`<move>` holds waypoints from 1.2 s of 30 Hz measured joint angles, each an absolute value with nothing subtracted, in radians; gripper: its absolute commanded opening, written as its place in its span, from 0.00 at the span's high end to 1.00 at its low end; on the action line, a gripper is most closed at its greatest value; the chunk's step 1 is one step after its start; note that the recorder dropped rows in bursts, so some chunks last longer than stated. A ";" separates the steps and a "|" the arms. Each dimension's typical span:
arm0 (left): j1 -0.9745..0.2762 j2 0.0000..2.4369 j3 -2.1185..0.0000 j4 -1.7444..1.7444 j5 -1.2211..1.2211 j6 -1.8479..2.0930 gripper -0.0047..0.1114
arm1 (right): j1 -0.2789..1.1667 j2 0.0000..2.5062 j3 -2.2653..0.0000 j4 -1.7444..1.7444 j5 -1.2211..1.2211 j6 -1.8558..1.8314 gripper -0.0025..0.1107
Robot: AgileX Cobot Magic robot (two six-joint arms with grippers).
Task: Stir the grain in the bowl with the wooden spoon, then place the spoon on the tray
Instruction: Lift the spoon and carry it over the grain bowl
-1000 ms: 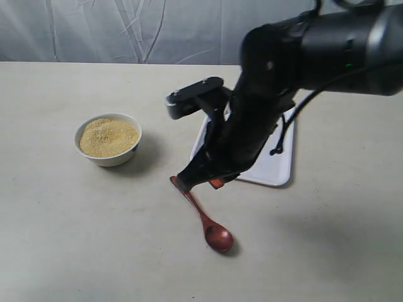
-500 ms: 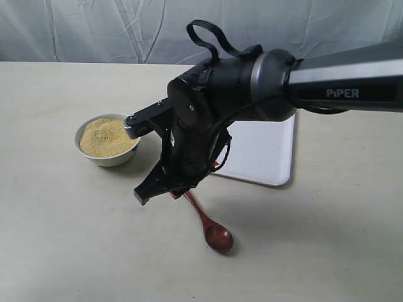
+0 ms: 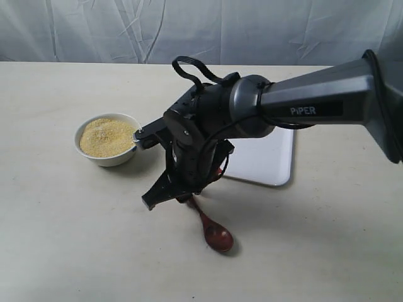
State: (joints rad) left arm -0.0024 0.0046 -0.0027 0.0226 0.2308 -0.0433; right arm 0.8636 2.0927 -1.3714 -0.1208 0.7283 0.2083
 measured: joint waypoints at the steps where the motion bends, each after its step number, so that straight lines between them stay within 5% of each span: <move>1: -0.002 0.005 -0.003 0.023 0.231 -0.043 0.96 | 0.864 2.093 -1.371 -0.123 0.724 0.211 0.79; 7: -0.002 0.005 -0.003 0.023 0.231 -0.043 0.96 | 0.864 2.110 -1.374 -0.123 0.715 0.216 0.98; 24: -0.002 0.005 -0.003 0.023 0.231 -0.043 0.96 | 0.855 1.929 -1.414 -0.110 0.669 0.252 0.98; 36: -0.002 0.005 -0.003 0.023 0.231 -0.043 0.96 | 0.785 2.047 -1.639 0.133 0.279 0.517 0.98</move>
